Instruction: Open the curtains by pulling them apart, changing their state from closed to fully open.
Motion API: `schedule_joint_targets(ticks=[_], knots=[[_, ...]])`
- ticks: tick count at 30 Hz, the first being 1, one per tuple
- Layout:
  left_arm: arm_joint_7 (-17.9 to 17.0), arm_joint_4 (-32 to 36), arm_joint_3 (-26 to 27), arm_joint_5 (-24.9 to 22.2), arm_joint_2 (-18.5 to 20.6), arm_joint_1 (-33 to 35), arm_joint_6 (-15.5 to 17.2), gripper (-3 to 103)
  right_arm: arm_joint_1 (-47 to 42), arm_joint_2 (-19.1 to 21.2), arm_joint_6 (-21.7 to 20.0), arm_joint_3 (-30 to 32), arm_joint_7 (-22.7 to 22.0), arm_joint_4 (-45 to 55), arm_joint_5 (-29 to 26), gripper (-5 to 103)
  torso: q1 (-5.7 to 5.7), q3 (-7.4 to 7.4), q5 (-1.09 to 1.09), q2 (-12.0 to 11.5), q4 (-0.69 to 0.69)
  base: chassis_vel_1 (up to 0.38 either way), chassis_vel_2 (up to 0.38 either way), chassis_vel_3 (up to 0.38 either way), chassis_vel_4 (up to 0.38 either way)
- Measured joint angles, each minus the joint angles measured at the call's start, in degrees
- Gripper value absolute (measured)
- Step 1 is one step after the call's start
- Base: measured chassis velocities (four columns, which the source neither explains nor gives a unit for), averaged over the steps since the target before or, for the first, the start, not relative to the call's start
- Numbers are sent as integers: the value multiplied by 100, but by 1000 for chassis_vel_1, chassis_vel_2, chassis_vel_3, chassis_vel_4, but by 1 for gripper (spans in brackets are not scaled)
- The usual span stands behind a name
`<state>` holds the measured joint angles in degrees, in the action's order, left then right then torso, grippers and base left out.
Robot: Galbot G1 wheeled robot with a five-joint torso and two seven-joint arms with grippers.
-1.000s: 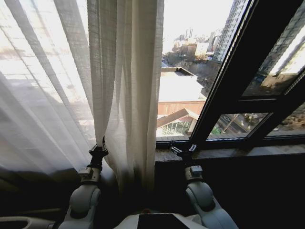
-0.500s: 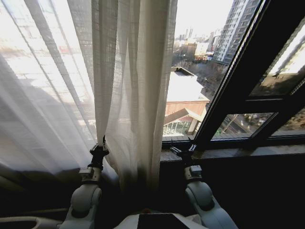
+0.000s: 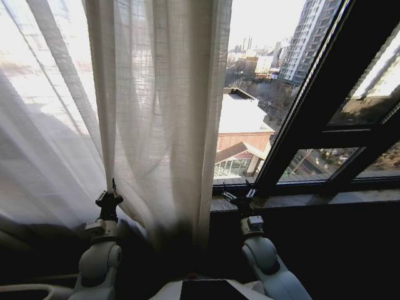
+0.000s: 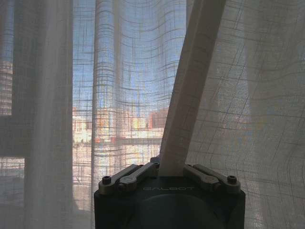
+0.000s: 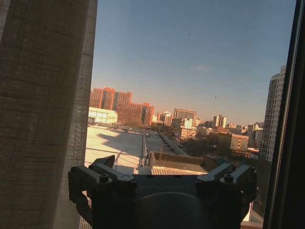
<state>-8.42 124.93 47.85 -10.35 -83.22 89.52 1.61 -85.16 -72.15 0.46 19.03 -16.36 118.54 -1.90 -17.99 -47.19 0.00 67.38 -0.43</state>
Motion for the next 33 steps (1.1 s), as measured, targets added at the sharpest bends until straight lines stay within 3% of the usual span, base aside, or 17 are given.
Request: schedule_joint_targets(ticks=[2,10,13,18,19,21,24,26,27,30,33], knots=[[-59,-87,506,-276,84,-4,5,0,29,10,0,-30,2,-23,-3,100,0,0,1,0,-1,0,0,0,0],[-480,-631,1555,-865,361,-40,38,0,126,20,0,-130,18,-110,-8,100,0,0,1,0,-1,0,0,0,0],[-745,-875,1873,-919,470,-42,60,0,157,18,0,-156,27,-156,-10,100,0,0,1,0,1,0,0,0,0],[-1031,-914,1918,-920,535,-29,222,-3,205,11,0,-199,36,-230,-19,100,0,0,-1,0,0,0,0,0,0],[-996,-859,1874,-902,527,-4,245,3,217,8,0,-209,37,-245,-20,100,0,0,-1,0,0,0,0,0,0],[-880,-771,1796,-871,504,30,261,3,227,4,0,-215,38,-258,-21,100,0,0,0,0,0,0,0,0,0],[-147,-492,1521,-703,413,150,222,19,231,-20,0,-197,38,-282,-24,100,0,0,2,0,-1,0,0,0,0],[19,-428,1436,-641,384,189,170,19,230,-27,0,-186,38,-289,-25,100,0,0,2,0,-2,0,0,0,0],[251,-294,1268,-532,326,275,119,30,228,-37,0,-163,38,-308,-28,100,0,0,2,0,-2,0,0,0,0],[432,-62,979,-464,225,398,180,35,219,-50,1,-140,38,-337,-31,100,0,0,2,0,0,0,0,0,0],[627,224,584,-397,22,485,417,52,222,-81,17,-122,38,-408,-33,100,1,0,3,0,-1,0,0,0,0]])
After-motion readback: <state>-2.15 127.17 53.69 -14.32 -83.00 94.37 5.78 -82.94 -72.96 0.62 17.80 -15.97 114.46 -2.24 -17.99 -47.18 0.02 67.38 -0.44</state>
